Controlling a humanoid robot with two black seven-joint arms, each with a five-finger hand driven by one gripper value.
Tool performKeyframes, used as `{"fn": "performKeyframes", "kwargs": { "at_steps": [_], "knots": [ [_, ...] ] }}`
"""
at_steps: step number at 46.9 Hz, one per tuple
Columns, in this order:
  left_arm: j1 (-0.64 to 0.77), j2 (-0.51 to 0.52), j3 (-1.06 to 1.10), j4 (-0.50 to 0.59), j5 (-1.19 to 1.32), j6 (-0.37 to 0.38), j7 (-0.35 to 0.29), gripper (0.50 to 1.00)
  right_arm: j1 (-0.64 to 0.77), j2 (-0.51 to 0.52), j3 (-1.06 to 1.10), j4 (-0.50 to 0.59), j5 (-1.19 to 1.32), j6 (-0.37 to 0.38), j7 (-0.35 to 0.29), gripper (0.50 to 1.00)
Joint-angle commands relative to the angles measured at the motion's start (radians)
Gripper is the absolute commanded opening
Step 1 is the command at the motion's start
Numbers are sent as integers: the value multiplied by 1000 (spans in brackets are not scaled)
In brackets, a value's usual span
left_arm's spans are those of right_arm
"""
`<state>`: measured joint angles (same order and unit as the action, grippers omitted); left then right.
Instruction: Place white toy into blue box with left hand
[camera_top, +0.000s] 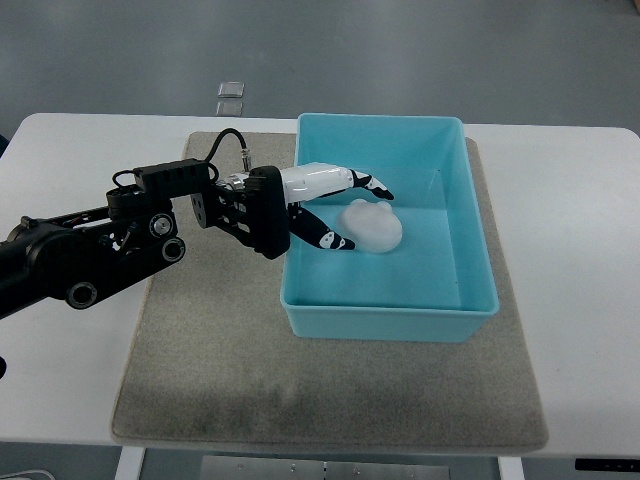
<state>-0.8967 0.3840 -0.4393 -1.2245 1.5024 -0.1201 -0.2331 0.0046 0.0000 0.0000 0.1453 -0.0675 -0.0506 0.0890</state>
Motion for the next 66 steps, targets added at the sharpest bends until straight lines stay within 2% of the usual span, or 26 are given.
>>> {"fn": "performKeyframes", "kwargs": {
  "at_steps": [1, 4, 7, 23, 31, 39, 47, 57, 66],
  "knots": [
    [4, 1, -6, -1, -2, 13, 0, 964, 0, 0, 0, 0, 0, 0, 0, 936],
    [5, 3, -7, 0, -8, 34, 0, 990, 0, 0, 0, 0, 0, 0, 0, 936],
    [5, 6, -9, 0, -34, 50, -2, 994, 0, 0, 0, -1, 0, 0, 0, 936],
    [7, 15, -105, 46, -413, 158, -3, 992, 0, 0, 0, 0, 0, 0, 0, 936],
    [7, 27, -150, 118, -648, 166, -2, 992, 0, 0, 0, 0, 0, 0, 0, 936],
    [5, 32, -151, 240, -907, 148, 0, 992, 0, 0, 0, 0, 0, 0, 0, 936],
    [5, 70, -160, 312, -1087, 135, 0, 994, 0, 0, 0, 0, 0, 0, 0, 936],
    [7, 105, -188, 407, -1358, 59, 0, 994, 0, 0, 0, -1, 0, 0, 0, 936],
    [38, 105, -193, 445, -1435, 2, 0, 994, 0, 0, 0, 0, 0, 0, 0, 936]
  ]
}}
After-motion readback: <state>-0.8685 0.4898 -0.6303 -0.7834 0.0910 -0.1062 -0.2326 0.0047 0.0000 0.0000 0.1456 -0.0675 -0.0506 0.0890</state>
